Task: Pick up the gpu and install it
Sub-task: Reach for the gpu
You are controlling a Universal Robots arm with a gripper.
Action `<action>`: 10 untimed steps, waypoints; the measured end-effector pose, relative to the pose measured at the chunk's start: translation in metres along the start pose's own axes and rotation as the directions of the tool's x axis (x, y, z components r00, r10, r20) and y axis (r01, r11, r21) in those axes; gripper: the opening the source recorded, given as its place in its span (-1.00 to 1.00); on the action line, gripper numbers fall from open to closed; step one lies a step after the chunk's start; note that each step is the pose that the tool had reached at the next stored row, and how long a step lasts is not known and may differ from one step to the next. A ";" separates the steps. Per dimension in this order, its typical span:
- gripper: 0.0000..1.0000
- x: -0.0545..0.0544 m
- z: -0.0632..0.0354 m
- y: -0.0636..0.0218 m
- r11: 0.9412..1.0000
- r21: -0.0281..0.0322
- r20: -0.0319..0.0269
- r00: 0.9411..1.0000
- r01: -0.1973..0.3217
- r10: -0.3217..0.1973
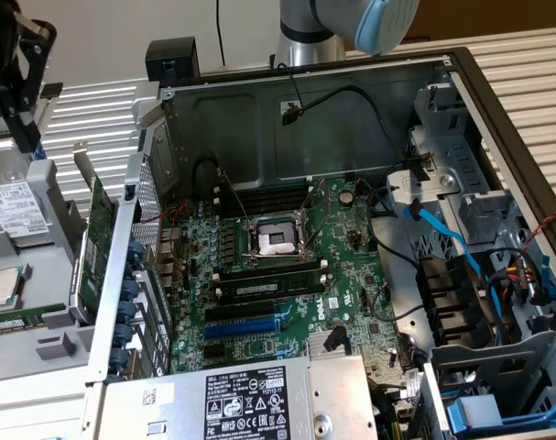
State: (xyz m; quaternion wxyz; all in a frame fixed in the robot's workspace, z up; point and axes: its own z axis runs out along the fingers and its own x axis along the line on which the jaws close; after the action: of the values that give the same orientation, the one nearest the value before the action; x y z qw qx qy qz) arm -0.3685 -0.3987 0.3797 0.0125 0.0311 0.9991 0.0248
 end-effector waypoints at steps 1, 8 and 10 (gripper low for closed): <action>-0.79 0.005 0.0017 -0.0001 1.000 0.000 0.001 1.000 0.000 0.000; -0.79 0.011 0.0132 0.0069 1.000 0.000 0.001 1.000 0.000 0.000; -0.79 0.012 0.0147 0.0097 1.000 0.000 0.001 1.000 0.000 0.000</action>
State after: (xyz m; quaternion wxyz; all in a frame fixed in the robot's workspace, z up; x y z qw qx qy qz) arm -0.3791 -0.3876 0.3652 0.0131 0.0310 0.9991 0.0248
